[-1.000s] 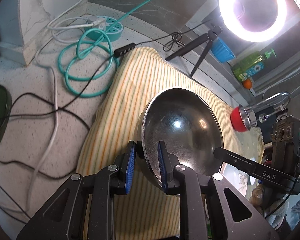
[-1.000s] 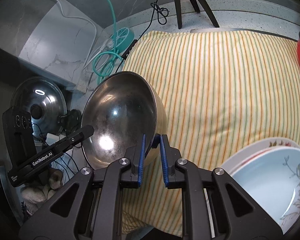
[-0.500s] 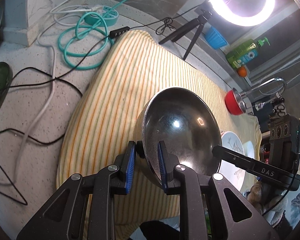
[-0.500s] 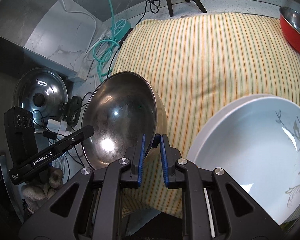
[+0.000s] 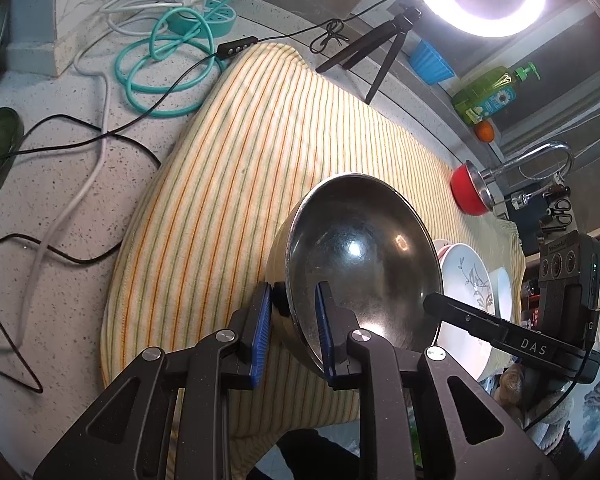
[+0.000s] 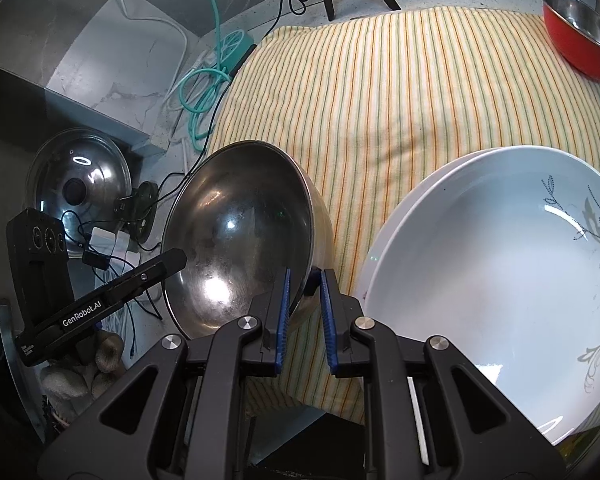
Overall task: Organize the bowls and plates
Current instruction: 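Carry the large steel bowl beside the plate stack and lower it, then open both grippers and move them toward the red steel bowl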
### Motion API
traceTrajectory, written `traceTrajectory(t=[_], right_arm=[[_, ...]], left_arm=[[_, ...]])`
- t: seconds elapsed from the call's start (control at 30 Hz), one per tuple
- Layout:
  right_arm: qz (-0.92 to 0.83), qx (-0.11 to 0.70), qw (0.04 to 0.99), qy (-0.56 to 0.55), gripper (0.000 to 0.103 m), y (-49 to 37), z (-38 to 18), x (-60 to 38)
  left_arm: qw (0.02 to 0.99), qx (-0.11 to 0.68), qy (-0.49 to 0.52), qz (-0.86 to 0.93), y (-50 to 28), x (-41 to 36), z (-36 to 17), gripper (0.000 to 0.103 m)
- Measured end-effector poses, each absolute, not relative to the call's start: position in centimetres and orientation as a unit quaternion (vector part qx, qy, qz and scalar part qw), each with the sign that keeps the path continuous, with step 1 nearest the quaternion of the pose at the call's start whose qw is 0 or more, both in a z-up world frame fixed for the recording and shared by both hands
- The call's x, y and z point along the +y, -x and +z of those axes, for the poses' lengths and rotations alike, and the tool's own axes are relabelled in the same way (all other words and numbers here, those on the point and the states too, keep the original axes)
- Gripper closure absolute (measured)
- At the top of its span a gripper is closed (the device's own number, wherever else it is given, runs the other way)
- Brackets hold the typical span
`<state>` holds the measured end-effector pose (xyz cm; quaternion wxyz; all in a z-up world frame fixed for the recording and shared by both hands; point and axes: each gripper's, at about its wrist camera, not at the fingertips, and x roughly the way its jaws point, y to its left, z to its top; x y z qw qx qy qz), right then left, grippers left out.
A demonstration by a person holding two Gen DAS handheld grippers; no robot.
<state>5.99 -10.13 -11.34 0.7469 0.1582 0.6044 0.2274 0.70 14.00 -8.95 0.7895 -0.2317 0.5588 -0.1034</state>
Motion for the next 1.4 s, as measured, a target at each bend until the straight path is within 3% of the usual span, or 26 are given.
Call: traceTrajectory(t=[0.8,0.83,0.93,1.13,1.2,1.37,1.4], right_arm=[[0.242,0.601,0.746,-0.150,0.086,-5.8,-11.3,-10.1],[0.243,0.599,0.748,-0.149,0.083,-5.8,-11.1,-10.1],[0.244,0.587,0.757,-0.153,0.061,-5.8,-10.5,-10.4],[0.239,0.562,0.778,-0.145,0.051,-6.0,-8.7,-11.2],[0.234,0.549,0.791,-0.137,0.034,-5.9,-8.0,-11.7],[0.226,0.530,0.807,-0.128,0.017,-5.9,-6.7,-13.5],[0.225,0.528,0.809,-0.126,0.015,-5.9,-6.5,-13.8]], left_arm=[[0.789,0.563,0.228,-0.092,-0.8,14.7,-8.5,0.081],[0.790,0.562,0.227,-0.092,-0.9,14.7,-8.4,0.081],[0.790,0.562,0.227,-0.091,-1.0,14.9,-8.2,0.080],[0.797,0.554,0.222,-0.087,-1.4,15.0,-7.4,0.078],[0.802,0.550,0.218,-0.086,-1.6,14.8,-7.0,0.076],[0.816,0.537,0.196,-0.092,-2.3,13.8,-5.7,0.069],[0.819,0.533,0.190,-0.094,-2.5,13.4,-5.4,0.064]])
